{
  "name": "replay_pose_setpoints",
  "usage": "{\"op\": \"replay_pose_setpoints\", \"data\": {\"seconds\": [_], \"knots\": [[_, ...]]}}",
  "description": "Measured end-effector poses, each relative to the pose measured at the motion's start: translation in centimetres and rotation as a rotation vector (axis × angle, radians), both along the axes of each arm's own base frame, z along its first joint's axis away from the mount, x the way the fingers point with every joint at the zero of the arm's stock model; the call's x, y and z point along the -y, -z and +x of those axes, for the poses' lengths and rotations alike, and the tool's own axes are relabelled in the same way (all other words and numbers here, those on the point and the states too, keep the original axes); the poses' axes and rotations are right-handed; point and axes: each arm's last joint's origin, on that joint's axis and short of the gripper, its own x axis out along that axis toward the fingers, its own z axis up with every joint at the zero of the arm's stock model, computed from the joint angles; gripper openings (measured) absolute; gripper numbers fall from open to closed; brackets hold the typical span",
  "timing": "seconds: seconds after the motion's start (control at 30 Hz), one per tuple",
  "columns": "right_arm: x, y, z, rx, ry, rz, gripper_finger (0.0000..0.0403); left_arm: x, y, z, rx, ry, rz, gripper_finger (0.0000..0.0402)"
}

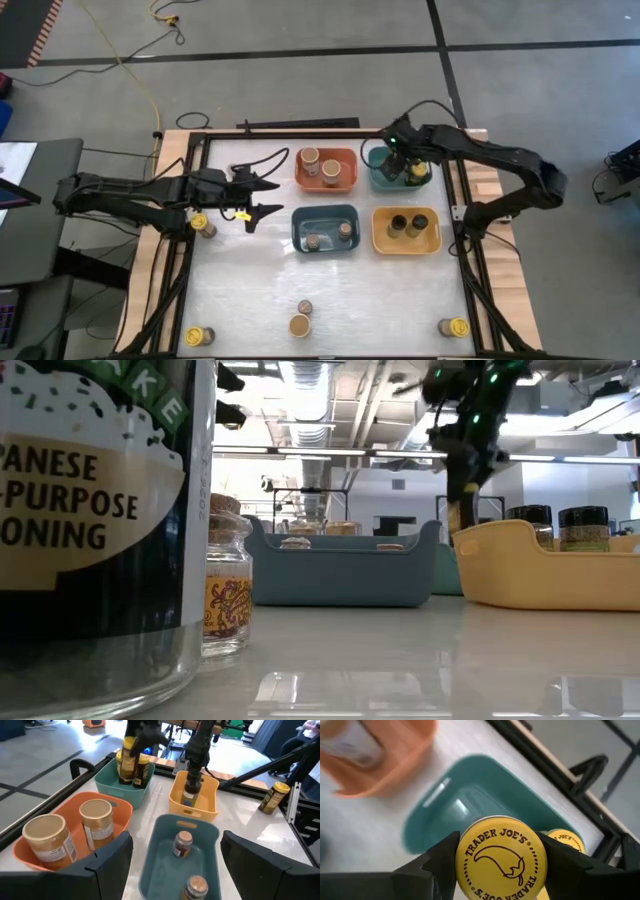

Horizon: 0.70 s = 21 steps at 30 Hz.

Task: Sort spices by type
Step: Put the yellow spice bottle into the green bin

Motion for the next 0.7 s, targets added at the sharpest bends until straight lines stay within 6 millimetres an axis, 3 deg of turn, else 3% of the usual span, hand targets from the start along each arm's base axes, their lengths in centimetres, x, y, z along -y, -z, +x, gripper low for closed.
{"op": "replay_pose_setpoints", "data": {"seconds": [0.23,0.4,0.7], "knots": [[2.6,2.6,1.6,-0.053,0.008,0.01,0.025,0.0,0.1,0.0,-0.012,-0.007,0.014,0.0291],[4.0,3.8,1.6,-0.061,0.051,0.017,0.025,-0.1,0.2,-0.1,-0.025,-0.015,-0.001,0.0291],[3.9,5.8,-0.2,0.019,0.102,0.022,0.0249,-0.1,0.6,-0.1,-0.056,-0.023,-0.027,0.0291]]}}
